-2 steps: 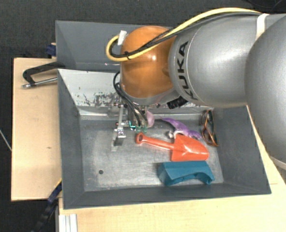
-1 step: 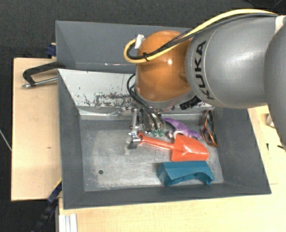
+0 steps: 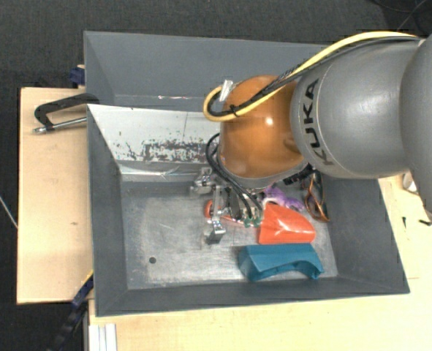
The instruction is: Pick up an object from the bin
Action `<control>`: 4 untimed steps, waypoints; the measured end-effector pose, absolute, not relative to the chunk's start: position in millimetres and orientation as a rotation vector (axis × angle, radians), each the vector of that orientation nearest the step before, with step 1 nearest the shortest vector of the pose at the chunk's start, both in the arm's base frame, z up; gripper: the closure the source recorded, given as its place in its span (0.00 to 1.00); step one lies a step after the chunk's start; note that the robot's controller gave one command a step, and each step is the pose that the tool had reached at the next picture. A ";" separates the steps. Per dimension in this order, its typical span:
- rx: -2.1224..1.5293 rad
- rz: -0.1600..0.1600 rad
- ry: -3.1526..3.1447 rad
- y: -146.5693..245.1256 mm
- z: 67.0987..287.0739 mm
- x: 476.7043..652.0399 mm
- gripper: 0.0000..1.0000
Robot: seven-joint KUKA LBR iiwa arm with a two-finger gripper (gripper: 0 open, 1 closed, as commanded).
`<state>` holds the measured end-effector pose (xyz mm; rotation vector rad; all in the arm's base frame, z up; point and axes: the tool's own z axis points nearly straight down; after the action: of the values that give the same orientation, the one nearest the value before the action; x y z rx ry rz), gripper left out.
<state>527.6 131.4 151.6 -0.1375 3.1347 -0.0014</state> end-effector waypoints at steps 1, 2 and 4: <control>0.047 0.002 3.145 115.2 140.2 513.0 0.00; 0.346 0.001 3.123 98.9 132.9 520.2 0.00; 0.141 0.002 3.139 38.7 110.7 523.7 0.00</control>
Offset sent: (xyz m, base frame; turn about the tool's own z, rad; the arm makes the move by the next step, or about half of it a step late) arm 0.0056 -0.0569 -0.0336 0.0909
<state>523.7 38.7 110.7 0.1405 3.1387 0.0020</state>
